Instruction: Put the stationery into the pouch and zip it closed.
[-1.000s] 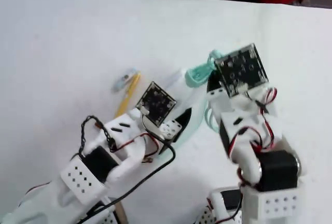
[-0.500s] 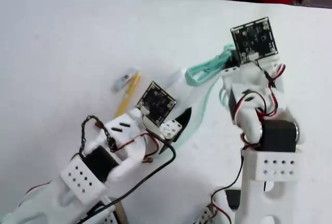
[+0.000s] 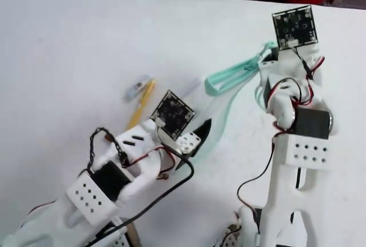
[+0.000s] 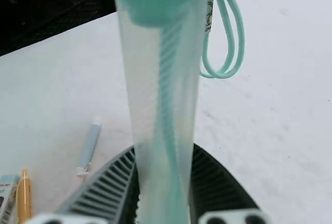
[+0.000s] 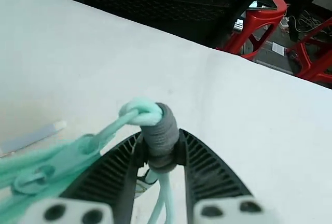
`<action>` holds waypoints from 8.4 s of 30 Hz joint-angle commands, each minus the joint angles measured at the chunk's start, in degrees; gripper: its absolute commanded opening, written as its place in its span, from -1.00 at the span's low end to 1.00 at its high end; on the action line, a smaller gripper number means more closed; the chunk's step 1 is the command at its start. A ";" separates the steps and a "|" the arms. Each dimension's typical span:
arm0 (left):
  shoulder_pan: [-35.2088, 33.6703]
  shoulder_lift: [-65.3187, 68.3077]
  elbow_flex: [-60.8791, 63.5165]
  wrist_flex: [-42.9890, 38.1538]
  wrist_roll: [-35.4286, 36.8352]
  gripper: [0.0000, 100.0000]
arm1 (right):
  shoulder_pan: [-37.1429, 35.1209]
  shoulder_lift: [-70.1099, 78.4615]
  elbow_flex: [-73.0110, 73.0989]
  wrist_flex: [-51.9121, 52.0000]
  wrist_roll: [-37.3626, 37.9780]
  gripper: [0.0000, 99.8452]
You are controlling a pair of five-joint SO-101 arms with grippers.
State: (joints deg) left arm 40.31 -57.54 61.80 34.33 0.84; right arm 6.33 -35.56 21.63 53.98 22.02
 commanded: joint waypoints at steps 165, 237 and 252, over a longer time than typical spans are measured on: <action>-51.56 -33.19 35.60 -19.25 -3.78 -0.72 | -21.76 7.34 6.07 -1.89 -18.90 -0.36; -53.23 -32.92 35.52 -18.99 -4.04 -0.72 | -25.63 104.31 -92.22 41.27 -50.11 -0.43; -53.14 -32.92 35.52 -18.99 -4.13 -0.72 | -25.36 104.31 -92.13 40.13 -47.21 -0.97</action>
State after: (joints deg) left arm -12.62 -90.95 97.67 14.73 -3.30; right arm -18.02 68.53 -69.98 95.03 -25.89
